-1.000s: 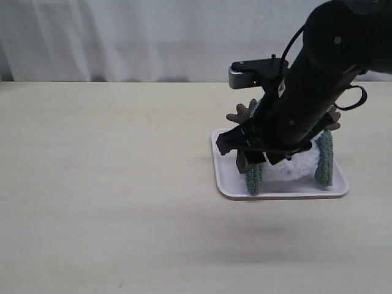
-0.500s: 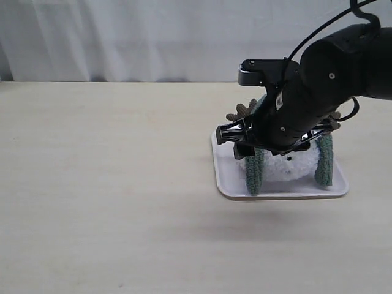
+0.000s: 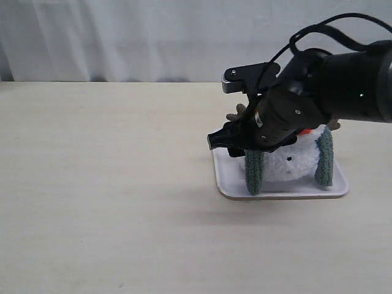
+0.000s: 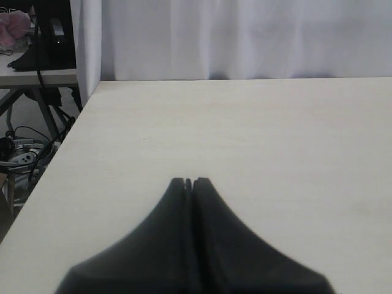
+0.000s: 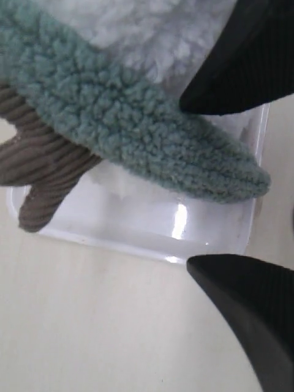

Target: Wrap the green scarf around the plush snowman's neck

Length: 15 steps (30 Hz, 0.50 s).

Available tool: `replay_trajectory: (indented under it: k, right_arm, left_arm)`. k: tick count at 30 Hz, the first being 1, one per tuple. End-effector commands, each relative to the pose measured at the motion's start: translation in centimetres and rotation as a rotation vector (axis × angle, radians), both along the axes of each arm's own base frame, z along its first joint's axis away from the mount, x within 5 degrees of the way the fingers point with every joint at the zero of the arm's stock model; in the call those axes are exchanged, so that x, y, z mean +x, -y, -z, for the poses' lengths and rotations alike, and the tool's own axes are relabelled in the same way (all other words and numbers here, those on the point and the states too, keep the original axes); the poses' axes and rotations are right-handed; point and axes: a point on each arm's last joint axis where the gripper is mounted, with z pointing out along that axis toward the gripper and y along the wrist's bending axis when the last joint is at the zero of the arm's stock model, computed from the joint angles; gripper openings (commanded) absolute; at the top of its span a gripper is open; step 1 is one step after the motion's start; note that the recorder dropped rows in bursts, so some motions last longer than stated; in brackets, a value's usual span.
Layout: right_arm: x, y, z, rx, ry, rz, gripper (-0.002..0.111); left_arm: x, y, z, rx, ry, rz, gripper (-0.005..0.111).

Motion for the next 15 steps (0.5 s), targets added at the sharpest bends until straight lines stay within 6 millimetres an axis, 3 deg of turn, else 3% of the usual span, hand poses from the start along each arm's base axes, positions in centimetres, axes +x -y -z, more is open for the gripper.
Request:
replay_trajectory:
  k: [1,9,12,15]
  right_arm:
    - [0.1,0.2,0.7,-0.062,0.016,0.052,0.062]
    - [0.8,0.0,2.8,-0.086,0.007,0.08,0.059]
    - [0.9,0.0,3.1,-0.102,0.007,0.071,0.044]
    - [1.0,-0.1,3.1,-0.112,0.011,0.037,0.022]
  left_arm:
    - [0.0,0.0,0.0,-0.006,0.011,0.0,0.0]
    - [0.0,0.0,0.0,-0.006,0.011,0.0,0.0]
    - [0.0,0.0,0.0,-0.006,0.011,0.0,0.0]
    - [0.0,0.0,0.0,-0.006,0.011,0.0,0.0]
